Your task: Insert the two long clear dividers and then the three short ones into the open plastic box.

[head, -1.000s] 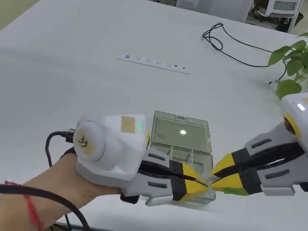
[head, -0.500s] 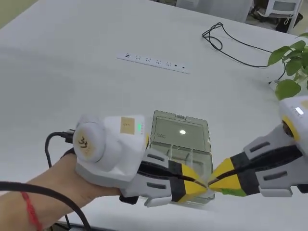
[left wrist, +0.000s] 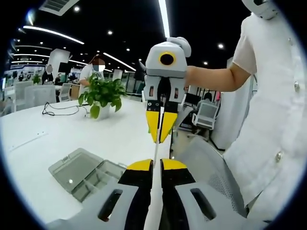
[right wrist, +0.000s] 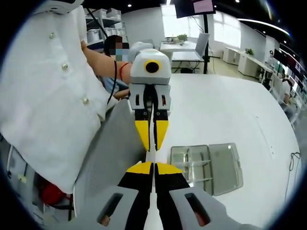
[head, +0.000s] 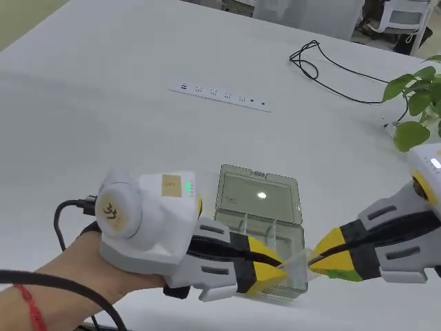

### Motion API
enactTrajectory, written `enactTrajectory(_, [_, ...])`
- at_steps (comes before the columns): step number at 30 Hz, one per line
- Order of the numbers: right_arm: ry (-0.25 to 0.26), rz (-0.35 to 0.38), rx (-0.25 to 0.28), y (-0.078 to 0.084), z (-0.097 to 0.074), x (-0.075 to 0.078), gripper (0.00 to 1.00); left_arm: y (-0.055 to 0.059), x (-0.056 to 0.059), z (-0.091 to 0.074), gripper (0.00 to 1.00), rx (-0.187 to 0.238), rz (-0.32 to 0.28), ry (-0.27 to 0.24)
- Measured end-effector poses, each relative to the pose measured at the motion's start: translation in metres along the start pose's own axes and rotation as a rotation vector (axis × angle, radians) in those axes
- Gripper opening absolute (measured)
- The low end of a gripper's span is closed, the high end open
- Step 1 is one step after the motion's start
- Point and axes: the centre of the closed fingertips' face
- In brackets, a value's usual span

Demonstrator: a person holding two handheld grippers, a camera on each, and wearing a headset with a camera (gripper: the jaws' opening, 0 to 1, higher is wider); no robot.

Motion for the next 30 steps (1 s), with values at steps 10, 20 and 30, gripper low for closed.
enactTrajectory(10, [0.08, 0.014, -0.042, 0.012, -0.009, 0.026, 0.03, 0.011, -0.008, -0.013, 0.17, -0.029, -0.017, -0.058])
enactTrajectory(20, [0.154, 0.015, -0.129, 0.034, -0.007, 0.056, 0.03, 0.025, -0.017, -0.025, 0.33, -0.061, -0.03, -0.105])
enactTrajectory(30, [0.172, 0.013, -0.187, 0.048, 0.001, 0.074, 0.03, 0.042, -0.027, -0.034, 0.48, -0.103, -0.044, -0.139])
Point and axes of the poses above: the centre of the closed fingertips' face, and the gripper's own axes: z roughly forward along the fingers, x roughly to its right, y roughly out of its underside, and after that the axes turned 10 degrees about z, right-handed
